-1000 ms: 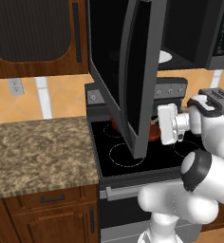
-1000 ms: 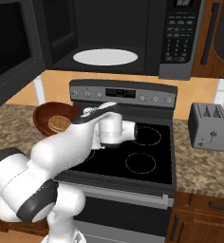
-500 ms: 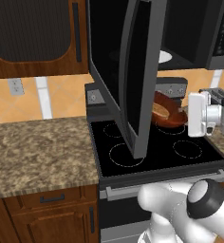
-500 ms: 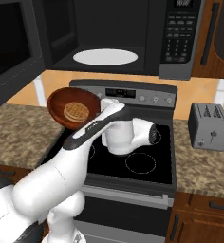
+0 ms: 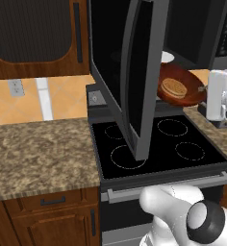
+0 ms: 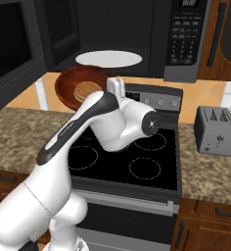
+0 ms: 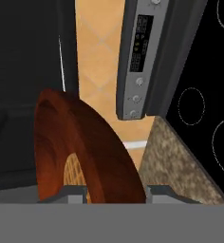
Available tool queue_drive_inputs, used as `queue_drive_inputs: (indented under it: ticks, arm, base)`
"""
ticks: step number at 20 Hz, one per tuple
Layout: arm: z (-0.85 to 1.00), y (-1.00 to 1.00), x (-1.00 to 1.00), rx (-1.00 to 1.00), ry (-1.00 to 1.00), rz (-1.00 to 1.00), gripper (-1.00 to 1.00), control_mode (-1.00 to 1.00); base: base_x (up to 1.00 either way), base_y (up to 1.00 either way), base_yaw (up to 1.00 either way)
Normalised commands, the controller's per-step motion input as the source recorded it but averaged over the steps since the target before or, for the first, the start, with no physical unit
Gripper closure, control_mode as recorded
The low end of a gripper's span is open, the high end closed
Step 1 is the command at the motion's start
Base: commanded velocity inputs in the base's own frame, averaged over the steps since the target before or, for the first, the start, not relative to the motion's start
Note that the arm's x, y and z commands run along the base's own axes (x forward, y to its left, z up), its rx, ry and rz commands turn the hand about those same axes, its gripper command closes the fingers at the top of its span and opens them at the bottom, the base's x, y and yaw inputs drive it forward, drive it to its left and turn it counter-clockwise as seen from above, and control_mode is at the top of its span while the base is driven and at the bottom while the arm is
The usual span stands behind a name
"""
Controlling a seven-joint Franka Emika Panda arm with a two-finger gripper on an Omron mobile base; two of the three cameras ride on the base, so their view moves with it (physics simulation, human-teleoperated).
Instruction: Open the microwave, place the bowl with waffle inside the microwave, then close the microwave door and turn it on.
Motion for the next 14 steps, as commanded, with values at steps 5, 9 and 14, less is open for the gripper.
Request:
queue_drive_inputs:
  ticks: [5,9,14]
  arm:
    - [1.00,-0.01,0.28,-0.11,0.00,-0.20,1.00,-1.00]
    - [0.82,-0.06,0.46,-0.05,0.03,-0.15,1.00,-1.00]
    - [0.34,-0.09,0.74,0.00,0.24,-0.08,1.00,-1.00]
  base:
    - [0.00,0.00,0.00]
    - [0.00,0.00,0.00]
    - [0.00,0.00,0.00]
